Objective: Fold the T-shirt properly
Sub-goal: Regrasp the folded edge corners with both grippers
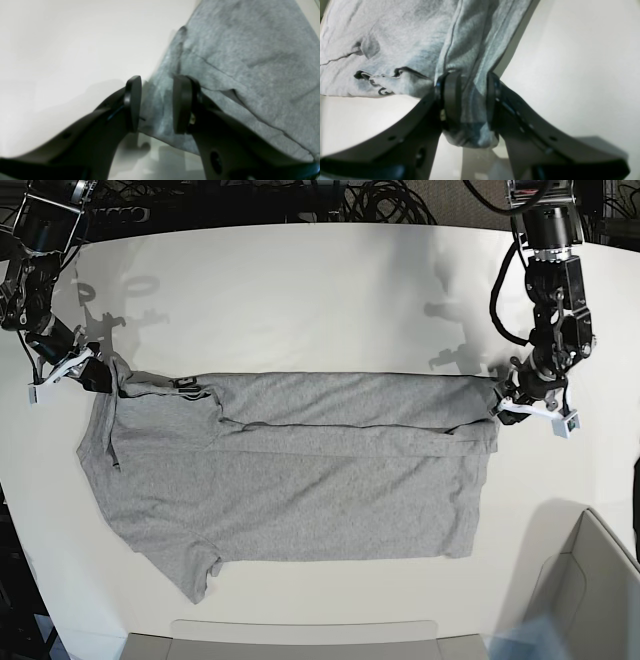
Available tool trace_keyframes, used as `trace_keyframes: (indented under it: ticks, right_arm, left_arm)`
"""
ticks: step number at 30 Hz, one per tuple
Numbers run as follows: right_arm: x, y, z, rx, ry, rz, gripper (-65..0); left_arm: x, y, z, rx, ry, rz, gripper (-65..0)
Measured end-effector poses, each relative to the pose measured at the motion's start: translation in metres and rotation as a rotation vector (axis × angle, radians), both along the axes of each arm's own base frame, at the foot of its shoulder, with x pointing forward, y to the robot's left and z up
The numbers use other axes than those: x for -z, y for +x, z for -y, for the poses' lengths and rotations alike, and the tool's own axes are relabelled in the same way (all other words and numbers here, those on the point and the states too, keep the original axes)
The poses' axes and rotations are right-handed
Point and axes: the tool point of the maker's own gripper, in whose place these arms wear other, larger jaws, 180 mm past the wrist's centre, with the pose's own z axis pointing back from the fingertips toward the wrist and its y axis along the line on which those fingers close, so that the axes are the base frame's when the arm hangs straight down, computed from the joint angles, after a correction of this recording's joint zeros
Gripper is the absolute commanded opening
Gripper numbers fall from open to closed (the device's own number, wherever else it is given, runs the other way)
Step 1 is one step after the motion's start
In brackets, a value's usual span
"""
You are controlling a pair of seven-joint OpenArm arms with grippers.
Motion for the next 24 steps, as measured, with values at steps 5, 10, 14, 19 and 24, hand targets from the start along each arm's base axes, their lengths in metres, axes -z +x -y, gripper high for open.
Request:
trace_keyframes:
  ticks: [5, 10, 14, 19, 24]
  right_arm:
    - [-0.001, -0.002, 0.005, -0.003, -0.016, -0.007, -47.7]
    - [0.0, -0.002, 0.005, -0.005, -0.019, -0.012, -47.7]
    - [-0.001, -0.002, 0.005, -0.004, -0.018, -0.009, -47.7]
    - [-0.001, -0.002, 0.005, -0.005, -0.019, -0.009, -47.7]
    - [-0.001, -0.002, 0.005, -0.006, -0.019, -0.011, -47.7]
  left_arm:
    - [0.024, -0.018, -0.001, 0.009, 0.021, -0.065, -43.7]
    - [0.03, -0.019, -0.015, -0.009, 0.089, -0.065, -43.8]
    - [0.028, -0.022, -0.006, -0.015, 0.028, -0.041, -43.9]
    - [0.029, -0.021, 0.018, 0.075, 0.025, -0.046, -43.9]
    - [0.028, -0.018, 0.035, 0.129, 0.003, -0.03, -43.9]
